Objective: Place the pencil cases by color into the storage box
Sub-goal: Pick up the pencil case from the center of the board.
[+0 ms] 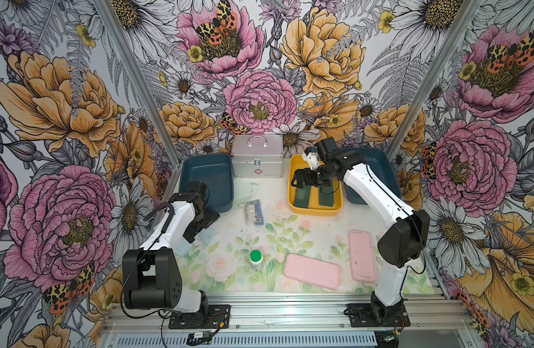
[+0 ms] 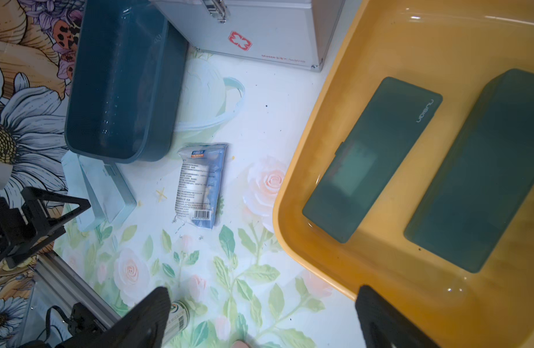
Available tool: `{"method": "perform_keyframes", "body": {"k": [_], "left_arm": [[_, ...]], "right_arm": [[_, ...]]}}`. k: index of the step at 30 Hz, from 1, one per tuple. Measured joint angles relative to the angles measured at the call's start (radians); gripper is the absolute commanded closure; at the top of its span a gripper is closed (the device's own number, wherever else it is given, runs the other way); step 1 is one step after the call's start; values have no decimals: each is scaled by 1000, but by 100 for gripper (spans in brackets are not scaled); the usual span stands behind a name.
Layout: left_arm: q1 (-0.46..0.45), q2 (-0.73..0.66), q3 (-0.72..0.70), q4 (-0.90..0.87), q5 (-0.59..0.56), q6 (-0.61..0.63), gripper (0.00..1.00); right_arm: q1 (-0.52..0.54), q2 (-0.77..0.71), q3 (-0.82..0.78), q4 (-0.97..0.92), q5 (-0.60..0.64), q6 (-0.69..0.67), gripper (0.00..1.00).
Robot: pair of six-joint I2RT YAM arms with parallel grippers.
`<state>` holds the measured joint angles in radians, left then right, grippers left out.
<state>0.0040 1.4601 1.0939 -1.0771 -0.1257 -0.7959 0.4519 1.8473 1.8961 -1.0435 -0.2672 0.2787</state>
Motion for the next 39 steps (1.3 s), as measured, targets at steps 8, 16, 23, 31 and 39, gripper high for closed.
{"method": "perform_keyframes", "body": {"k": [8,16,23,31,39], "left_arm": [[-24,94,1,11,-27,-80,1],[-28,99,-38,125,-28,-96,1],[-50,109,-92,199,-58,-122,2],[-60,187,-94,254,-100,-134,2],[-61,217,-134,306,-114,-145,7]], "right_arm": [[94,-153,-124,-8,56,-45,1],[115,-185,-256,-24,76,-45,1],[121,-219,-267,-26,96,-45,1],[121,-222,-272,-26,99,-45,1],[116,-222,-283,-27,98,-44,1]]}}
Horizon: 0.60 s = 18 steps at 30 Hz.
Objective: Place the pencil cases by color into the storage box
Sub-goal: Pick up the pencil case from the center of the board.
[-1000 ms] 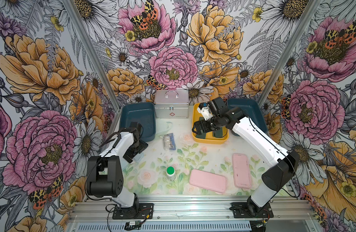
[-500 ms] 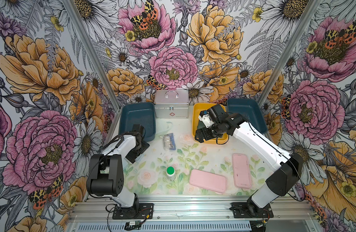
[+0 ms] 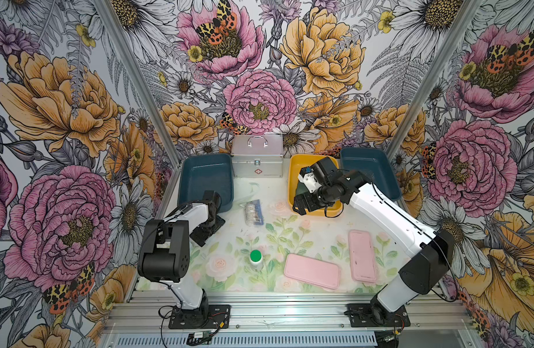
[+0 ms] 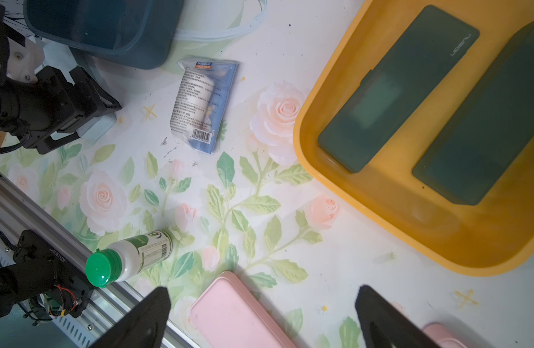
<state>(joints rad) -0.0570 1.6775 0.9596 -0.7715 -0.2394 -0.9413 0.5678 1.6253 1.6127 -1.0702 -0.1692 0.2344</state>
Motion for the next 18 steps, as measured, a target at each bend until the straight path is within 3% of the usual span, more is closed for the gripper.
{"method": "perform_keyframes", "body": {"k": [15,18], "left_arm": [[26,-61,-86,101,-4,5,34],[29,-74,-100,112,-1,8,35]], "right_arm": [[-26,0,0,1,-19,11,1],[-31,0,0,1,-25,11,1]]}}
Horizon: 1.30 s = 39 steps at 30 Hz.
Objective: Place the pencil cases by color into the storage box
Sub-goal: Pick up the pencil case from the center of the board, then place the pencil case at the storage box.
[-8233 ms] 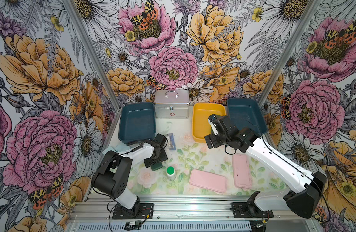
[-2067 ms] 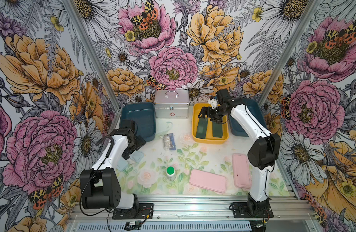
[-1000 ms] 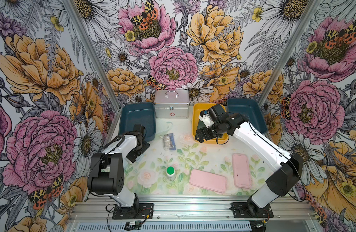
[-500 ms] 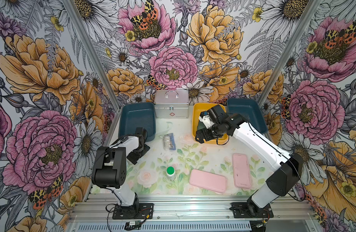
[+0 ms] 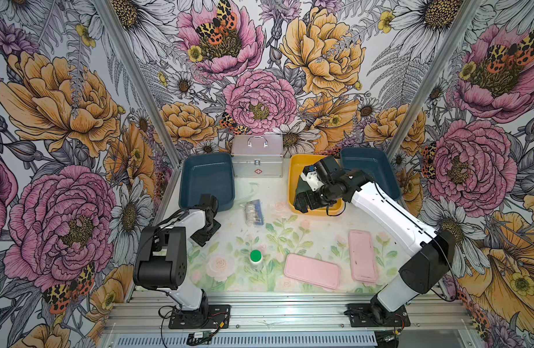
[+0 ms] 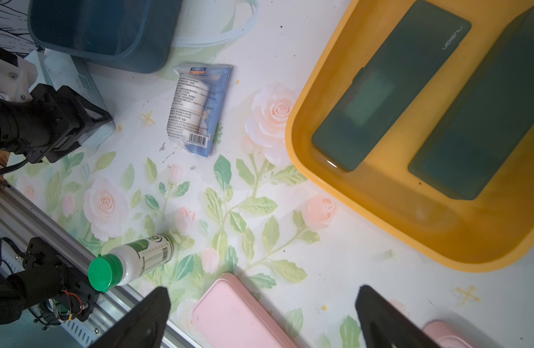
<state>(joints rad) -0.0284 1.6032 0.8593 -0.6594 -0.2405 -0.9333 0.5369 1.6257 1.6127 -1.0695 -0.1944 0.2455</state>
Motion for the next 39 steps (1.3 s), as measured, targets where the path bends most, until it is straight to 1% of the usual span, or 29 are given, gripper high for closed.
{"method": "perform_keyframes", "body": {"k": [4,7,12,17,20,22,25,27,30,35,39], "left_arm": [[-13,-46,-39,12,16,-5,38],[-48,-108,-71,-18,26,-19,40],[-114,-264,-95,-105,24,-81,41],[-168,-458,-121,-216,11,-178,42],[-182,-544,-121,-281,0,-217,42],[-184,-582,-112,-323,-10,-221,42],[-185,-595,-54,-380,-31,-209,42],[-185,-582,15,-400,-42,-174,42],[-185,-524,154,-411,-60,-80,40],[-185,-355,393,-409,-75,154,40],[-177,-217,521,-407,-73,340,39]], "right_arm": [[-7,0,0,0,-9,0,0],[-19,2,0,0,-13,0,1],[-35,18,0,1,-21,0,1],[-47,32,0,3,-37,0,1],[-48,35,0,4,-43,0,1],[-48,38,0,5,-47,0,1],[-48,41,0,5,-52,0,1],[-48,41,1,5,-58,0,1],[-50,41,1,5,-63,0,1],[-52,41,1,5,-65,5,1],[-53,41,2,5,-64,21,1]]}}
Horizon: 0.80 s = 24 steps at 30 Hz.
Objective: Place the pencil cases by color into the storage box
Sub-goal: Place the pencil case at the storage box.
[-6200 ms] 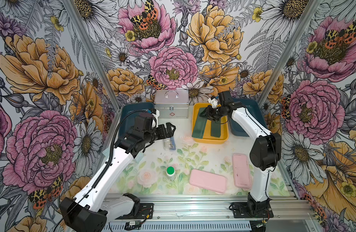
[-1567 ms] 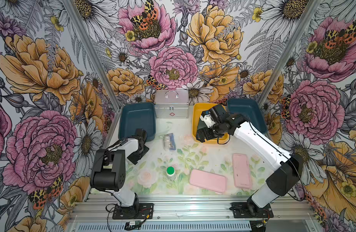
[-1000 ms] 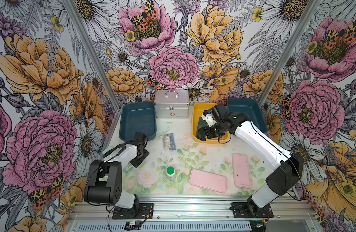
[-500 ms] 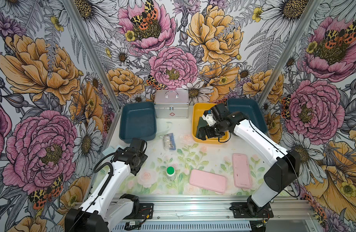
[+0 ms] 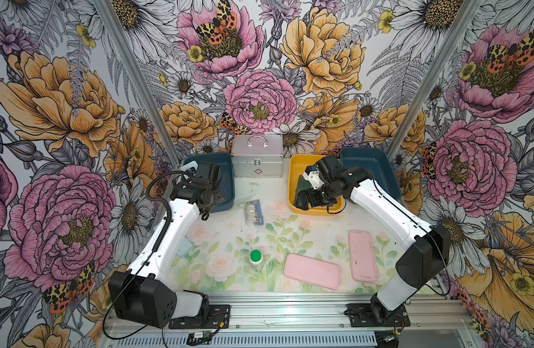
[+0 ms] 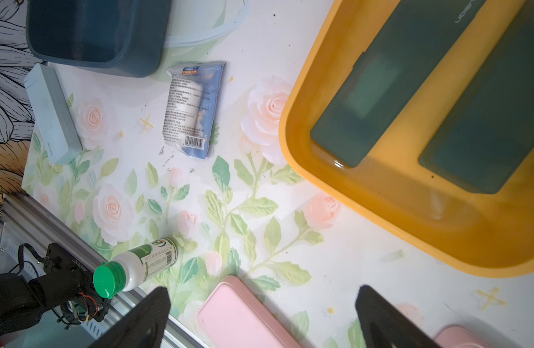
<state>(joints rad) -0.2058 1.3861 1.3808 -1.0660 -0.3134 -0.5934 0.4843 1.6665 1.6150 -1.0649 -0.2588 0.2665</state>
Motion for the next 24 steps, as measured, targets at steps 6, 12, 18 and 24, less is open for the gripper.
{"method": "perform_keyframes", "body": {"k": [6,12,18,24], "left_arm": [[58,210,138,-6,26,248,38],[143,414,311,-21,79,405,37],[183,603,464,-20,125,481,37],[187,761,563,-19,142,493,37]], "right_arm": [[-5,17,24,1,0,30,1],[-20,45,42,0,1,59,1],[-46,82,89,-1,1,78,1],[-66,125,134,-9,0,78,1]]}}
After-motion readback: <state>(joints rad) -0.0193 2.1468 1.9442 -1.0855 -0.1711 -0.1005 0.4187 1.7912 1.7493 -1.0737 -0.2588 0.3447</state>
